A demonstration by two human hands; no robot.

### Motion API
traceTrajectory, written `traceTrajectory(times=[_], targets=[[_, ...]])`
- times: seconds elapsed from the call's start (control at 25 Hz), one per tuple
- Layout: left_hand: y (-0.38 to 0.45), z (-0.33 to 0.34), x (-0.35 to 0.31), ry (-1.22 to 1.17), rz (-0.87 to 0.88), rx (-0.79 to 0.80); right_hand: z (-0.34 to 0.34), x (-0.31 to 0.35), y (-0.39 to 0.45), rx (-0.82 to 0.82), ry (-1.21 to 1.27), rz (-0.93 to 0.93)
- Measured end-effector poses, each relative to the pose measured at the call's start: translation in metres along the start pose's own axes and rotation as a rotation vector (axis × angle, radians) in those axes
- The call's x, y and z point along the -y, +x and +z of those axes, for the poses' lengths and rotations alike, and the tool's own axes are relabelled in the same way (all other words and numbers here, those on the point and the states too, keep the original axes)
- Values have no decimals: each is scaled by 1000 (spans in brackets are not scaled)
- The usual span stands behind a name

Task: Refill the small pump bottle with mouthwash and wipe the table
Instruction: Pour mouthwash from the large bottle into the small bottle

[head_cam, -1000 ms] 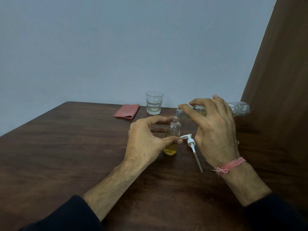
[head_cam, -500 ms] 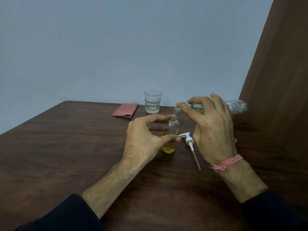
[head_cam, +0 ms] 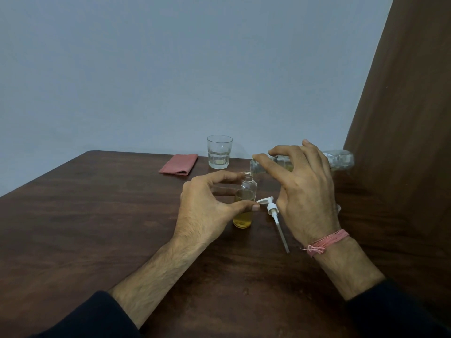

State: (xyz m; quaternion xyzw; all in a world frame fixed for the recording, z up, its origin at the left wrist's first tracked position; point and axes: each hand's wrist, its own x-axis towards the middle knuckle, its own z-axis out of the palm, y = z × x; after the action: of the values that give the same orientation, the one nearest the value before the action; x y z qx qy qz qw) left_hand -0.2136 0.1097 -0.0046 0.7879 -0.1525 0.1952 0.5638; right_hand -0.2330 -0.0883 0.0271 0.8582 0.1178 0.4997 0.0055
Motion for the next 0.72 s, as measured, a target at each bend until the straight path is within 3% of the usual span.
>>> traceTrajectory(times=[0.72], targets=[[1,0,2,14,20,3,0,1,0,5,-6,2]])
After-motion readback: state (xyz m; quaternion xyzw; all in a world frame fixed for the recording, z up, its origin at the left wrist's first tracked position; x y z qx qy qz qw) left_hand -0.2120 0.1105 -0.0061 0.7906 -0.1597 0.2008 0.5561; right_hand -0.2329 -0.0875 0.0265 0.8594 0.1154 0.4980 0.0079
